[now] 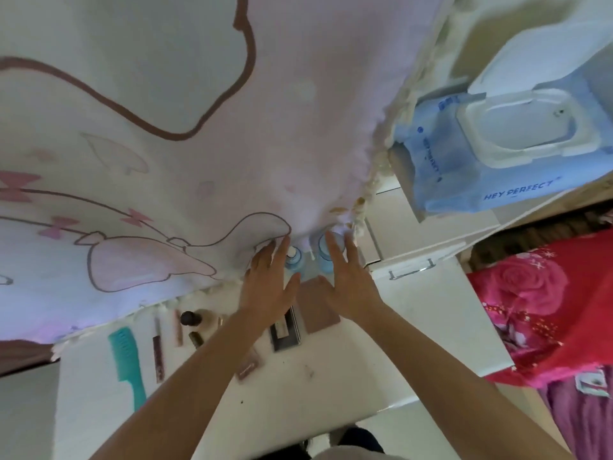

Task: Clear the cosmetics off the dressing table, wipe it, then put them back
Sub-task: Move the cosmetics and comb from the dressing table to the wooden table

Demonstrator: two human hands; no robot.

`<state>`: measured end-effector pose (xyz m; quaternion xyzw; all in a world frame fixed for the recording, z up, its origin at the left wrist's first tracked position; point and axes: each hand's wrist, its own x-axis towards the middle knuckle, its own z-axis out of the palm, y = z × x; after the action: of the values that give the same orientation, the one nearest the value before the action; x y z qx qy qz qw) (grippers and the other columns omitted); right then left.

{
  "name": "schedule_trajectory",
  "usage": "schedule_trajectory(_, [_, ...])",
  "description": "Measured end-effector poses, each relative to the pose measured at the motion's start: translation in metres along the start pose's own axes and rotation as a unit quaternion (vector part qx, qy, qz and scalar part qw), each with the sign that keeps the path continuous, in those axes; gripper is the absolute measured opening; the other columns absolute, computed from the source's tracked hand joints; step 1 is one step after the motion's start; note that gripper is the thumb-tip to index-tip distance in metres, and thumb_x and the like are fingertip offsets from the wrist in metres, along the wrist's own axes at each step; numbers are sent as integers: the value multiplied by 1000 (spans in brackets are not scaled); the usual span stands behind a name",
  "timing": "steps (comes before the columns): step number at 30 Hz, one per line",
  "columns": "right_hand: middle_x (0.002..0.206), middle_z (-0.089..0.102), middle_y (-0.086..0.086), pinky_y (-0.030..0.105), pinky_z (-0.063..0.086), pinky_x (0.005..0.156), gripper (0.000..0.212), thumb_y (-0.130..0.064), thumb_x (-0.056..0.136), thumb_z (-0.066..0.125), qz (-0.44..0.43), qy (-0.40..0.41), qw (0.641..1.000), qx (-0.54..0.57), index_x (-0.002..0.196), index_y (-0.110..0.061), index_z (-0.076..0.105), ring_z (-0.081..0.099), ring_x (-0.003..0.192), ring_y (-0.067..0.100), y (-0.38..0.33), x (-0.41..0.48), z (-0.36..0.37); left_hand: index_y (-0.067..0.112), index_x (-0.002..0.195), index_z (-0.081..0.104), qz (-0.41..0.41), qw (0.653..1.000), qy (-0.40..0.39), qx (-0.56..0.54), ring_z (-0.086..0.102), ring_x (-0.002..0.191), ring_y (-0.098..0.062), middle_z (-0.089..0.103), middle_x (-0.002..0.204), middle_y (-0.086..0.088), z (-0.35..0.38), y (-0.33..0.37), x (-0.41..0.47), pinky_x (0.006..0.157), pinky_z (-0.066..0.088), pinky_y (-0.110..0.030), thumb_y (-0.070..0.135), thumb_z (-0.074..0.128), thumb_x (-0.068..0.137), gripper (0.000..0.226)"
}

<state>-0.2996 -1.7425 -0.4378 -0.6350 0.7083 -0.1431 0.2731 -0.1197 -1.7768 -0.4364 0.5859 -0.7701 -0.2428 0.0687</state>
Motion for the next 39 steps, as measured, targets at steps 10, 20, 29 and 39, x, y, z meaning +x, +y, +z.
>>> schedule_trajectory(10, [131,49,9,49,56,72,44,-8,89,66,4,42,999,28,128,-16,44,63,96,36,-4,14,1,22,127,40,22,991,66,-111,65,98,-26,65,116,-4,35,-8,4,71,49,-28,31,73,84,55])
schedule_trajectory(20, [127,50,0,40,57,61,38,-29,96,62,-88,79,991,58,125,-33,37,66,83,28,0,-17,-22,32,117,44,-26,973,117,-196,64,88,-17,65,105,5,5,-10,-26,69,53,-31,34,68,88,37])
schedule_trajectory(29, [131,48,-10,10,43,61,43,-38,94,63,-249,80,962,80,130,-31,41,63,82,10,-43,-18,-29,58,108,32,-130,926,307,-176,60,90,6,54,94,37,-59,0,-118,65,43,-4,41,79,74,61])
schedule_trajectory(39, [138,50,-7,-1,40,71,42,-34,98,59,-486,-51,855,175,135,-26,41,57,98,3,-213,-83,37,35,116,44,-313,805,497,-78,70,77,-12,67,100,10,-118,-36,-311,65,56,-32,24,80,71,59])
